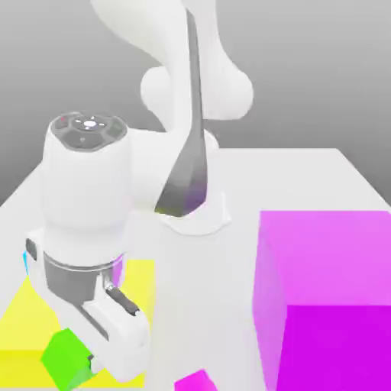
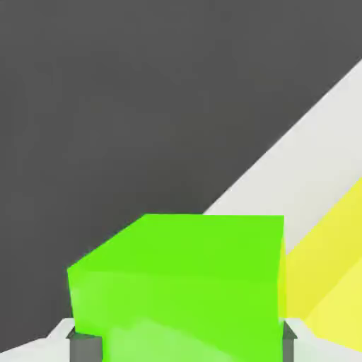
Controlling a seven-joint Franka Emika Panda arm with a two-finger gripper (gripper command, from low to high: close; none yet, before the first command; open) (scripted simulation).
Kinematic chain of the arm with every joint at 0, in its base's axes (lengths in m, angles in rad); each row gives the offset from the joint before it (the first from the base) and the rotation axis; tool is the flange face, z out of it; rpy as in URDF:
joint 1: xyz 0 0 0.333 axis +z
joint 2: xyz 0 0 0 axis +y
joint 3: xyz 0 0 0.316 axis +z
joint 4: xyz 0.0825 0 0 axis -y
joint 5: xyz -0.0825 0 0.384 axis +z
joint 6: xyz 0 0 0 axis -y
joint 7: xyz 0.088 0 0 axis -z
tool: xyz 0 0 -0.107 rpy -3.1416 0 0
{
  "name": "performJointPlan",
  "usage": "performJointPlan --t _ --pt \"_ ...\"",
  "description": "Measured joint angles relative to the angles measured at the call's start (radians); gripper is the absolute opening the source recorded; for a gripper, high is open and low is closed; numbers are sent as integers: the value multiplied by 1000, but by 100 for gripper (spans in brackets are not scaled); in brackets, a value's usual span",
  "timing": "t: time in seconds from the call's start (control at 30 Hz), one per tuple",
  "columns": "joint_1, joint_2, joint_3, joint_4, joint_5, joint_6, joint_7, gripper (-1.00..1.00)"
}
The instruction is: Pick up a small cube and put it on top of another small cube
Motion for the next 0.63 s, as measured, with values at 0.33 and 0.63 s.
performJointPlan --t 0.33,0.63 --pt "99 -33 54 -49 176 -11 436 -100" --pt "126 102 29 -45 143 116 497 100"
